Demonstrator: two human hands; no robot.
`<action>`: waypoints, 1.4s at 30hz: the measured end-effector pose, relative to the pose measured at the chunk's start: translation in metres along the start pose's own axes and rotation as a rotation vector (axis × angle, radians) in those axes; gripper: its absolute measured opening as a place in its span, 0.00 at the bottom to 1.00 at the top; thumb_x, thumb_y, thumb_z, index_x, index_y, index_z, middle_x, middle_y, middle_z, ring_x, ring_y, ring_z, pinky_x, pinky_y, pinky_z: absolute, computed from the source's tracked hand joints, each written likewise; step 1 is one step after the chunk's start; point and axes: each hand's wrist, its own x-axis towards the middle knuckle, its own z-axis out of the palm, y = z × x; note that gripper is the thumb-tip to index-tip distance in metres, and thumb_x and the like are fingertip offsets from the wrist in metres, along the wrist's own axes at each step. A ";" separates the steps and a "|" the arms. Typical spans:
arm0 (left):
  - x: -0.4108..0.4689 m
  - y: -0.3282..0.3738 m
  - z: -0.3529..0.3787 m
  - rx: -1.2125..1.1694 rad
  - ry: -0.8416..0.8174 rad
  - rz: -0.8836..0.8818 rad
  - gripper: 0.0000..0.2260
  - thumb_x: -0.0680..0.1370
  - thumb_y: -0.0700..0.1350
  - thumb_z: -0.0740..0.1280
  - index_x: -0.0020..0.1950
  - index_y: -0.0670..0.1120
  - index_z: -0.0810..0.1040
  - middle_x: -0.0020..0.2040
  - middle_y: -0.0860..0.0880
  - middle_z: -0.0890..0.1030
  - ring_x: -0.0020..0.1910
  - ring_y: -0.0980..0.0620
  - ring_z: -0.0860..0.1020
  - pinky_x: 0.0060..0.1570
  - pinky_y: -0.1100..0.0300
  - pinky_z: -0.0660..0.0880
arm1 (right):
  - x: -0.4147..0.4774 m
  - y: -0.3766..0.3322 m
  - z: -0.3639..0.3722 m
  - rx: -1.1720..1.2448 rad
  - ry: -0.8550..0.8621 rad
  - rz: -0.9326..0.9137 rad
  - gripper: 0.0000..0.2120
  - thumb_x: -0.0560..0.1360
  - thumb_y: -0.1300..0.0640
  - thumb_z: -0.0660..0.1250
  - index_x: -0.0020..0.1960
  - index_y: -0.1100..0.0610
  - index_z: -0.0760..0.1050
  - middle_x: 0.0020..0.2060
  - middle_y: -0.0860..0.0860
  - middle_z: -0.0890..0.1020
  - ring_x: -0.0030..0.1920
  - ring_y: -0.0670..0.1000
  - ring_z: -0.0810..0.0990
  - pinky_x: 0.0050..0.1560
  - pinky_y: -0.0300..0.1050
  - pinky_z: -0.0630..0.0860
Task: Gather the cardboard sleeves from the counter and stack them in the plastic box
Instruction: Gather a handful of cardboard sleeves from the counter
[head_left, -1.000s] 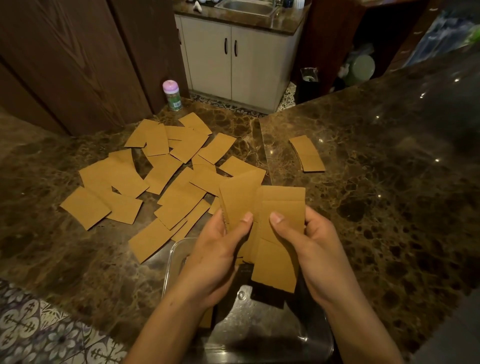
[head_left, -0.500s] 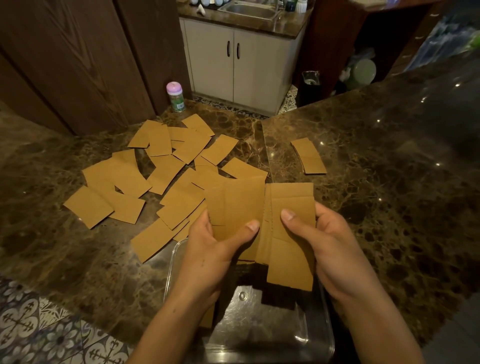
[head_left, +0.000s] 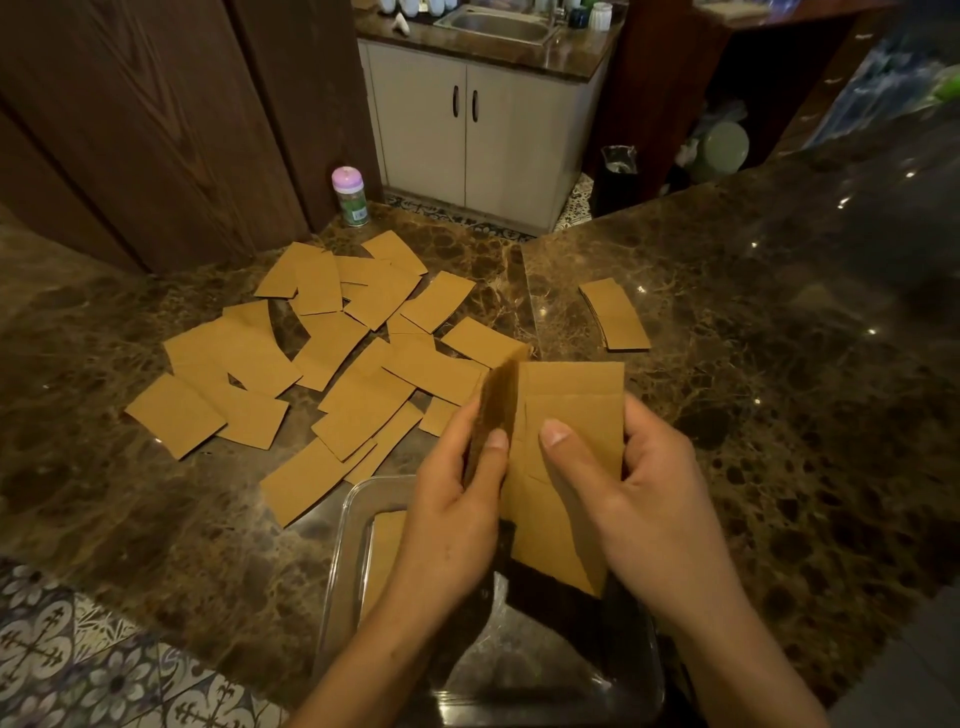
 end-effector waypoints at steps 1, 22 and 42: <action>-0.001 0.003 0.001 -0.082 -0.012 -0.060 0.13 0.83 0.50 0.60 0.67 0.56 0.77 0.55 0.56 0.84 0.55 0.54 0.83 0.50 0.59 0.80 | 0.000 -0.001 0.001 0.042 -0.030 0.003 0.12 0.79 0.49 0.68 0.62 0.45 0.79 0.50 0.41 0.87 0.50 0.43 0.87 0.49 0.45 0.84; 0.006 0.014 -0.027 -0.490 0.066 -0.194 0.16 0.73 0.33 0.72 0.58 0.46 0.78 0.51 0.42 0.87 0.48 0.46 0.87 0.43 0.57 0.83 | 0.056 -0.020 -0.032 0.273 -0.140 0.156 0.09 0.81 0.58 0.69 0.60 0.52 0.82 0.48 0.47 0.89 0.48 0.47 0.89 0.42 0.37 0.83; -0.002 0.014 -0.009 -0.413 -0.019 -0.254 0.17 0.79 0.42 0.68 0.67 0.48 0.75 0.58 0.45 0.86 0.58 0.46 0.84 0.53 0.53 0.82 | 0.025 0.014 -0.009 0.472 -0.109 0.219 0.14 0.81 0.58 0.68 0.65 0.54 0.81 0.57 0.53 0.88 0.58 0.54 0.87 0.59 0.56 0.83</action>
